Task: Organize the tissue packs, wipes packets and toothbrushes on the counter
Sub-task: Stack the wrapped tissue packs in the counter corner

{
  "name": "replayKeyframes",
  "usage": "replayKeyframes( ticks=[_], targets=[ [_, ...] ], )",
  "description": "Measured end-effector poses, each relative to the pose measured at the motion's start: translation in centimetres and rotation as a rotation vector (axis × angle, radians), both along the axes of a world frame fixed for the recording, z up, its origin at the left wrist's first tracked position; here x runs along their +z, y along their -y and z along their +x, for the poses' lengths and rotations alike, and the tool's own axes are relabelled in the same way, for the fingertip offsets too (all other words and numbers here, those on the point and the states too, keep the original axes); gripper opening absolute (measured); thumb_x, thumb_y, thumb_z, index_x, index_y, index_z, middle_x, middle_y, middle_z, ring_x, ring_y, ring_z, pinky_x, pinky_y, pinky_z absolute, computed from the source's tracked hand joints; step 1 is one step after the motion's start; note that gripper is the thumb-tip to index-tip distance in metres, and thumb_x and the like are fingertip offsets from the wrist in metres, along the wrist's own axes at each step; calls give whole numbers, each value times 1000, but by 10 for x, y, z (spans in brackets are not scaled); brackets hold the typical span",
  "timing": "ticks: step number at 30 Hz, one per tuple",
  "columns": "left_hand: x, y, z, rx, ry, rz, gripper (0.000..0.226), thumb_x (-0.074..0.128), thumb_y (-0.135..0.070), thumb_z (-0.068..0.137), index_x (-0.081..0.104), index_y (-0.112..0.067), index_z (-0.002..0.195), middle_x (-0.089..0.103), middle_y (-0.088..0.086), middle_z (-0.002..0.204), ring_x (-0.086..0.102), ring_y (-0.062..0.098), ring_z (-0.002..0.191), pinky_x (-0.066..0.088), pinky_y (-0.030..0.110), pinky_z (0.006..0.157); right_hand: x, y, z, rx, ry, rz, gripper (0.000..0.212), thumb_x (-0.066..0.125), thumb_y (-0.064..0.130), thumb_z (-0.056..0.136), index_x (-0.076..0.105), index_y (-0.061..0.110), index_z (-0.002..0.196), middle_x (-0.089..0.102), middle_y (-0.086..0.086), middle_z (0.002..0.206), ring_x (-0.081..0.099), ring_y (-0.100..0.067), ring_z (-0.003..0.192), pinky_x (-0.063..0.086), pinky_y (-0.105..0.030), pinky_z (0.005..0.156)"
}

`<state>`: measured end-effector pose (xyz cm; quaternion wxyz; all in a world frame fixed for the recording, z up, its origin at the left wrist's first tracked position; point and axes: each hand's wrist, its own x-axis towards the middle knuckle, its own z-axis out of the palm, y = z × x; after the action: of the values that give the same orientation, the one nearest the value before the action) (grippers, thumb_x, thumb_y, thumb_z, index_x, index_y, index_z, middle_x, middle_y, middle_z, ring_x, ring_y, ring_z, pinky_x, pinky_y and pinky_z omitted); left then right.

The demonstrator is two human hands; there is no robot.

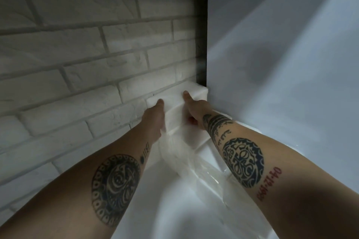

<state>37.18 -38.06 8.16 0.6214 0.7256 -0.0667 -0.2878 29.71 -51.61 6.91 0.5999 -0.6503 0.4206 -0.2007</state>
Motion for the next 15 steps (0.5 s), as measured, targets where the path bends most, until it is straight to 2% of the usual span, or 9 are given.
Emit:
replayKeyframes(
  ticks=[2, 5, 8, 9, 10, 12, 15],
  targets=[
    [-1, -1, -1, -14, -31, -11, 67, 50, -65, 95, 51, -19, 143, 59, 4, 137, 59, 31, 121, 45, 55, 109, 3, -2, -2, 17, -9, -9, 90, 48, 91, 76, 60, 10, 114, 63, -5, 98, 66, -29, 98, 57, -46, 98],
    [-1, -1, -1, -6, -39, -33, 65, 49, -66, 96, 54, -19, 141, 62, 4, 134, 61, 30, 116, 46, 54, 108, 8, -3, -5, 36, -36, -20, 89, 44, 91, 80, 57, 12, 119, 62, -3, 101, 65, -29, 100, 57, -45, 99],
    [-3, -1, -4, 9, -42, -36, 72, 44, -74, 94, 53, -20, 142, 61, 4, 136, 60, 30, 118, 46, 55, 108, 8, -3, -8, 66, -33, 39, 120, 42, 101, 62, 55, 6, 134, 63, -6, 119, 64, -30, 108, 56, -46, 101],
    [-3, -1, -4, 8, -53, -31, 77, 42, -77, 92, 52, -21, 143, 60, 4, 139, 59, 31, 121, 44, 56, 109, 9, -4, -9, 60, -2, 95, 124, 44, 101, 59, 53, 9, 141, 62, -6, 128, 63, -31, 112, 55, -47, 102],
    [-2, -1, -4, -1, -60, -34, 80, 40, -80, 91, 50, -22, 145, 58, 5, 143, 57, 33, 125, 42, 57, 111, 11, -5, -11, 53, 60, 158, 116, 47, 97, 66, 50, 12, 145, 59, -5, 135, 61, -32, 117, 55, -48, 104],
    [-2, -2, -6, -29, -65, -19, 84, 36, -81, 91, 45, -22, 150, 51, 7, 151, 51, 36, 134, 37, 58, 115, 18, -7, -16, 29, 177, 243, 87, 50, 80, 89, 47, 16, 148, 54, -4, 136, 58, -32, 121, 54, -49, 105],
    [4, -10, -10, -18, -40, 0, 82, 38, -78, 93, 47, -19, 150, 52, 9, 151, 52, 36, 133, 40, 56, 114, 27, -15, -26, 20, 116, 219, 71, 43, 68, 100, 43, 20, 153, 47, -5, 147, 55, -31, 122, 58, -46, 99]
  ],
)
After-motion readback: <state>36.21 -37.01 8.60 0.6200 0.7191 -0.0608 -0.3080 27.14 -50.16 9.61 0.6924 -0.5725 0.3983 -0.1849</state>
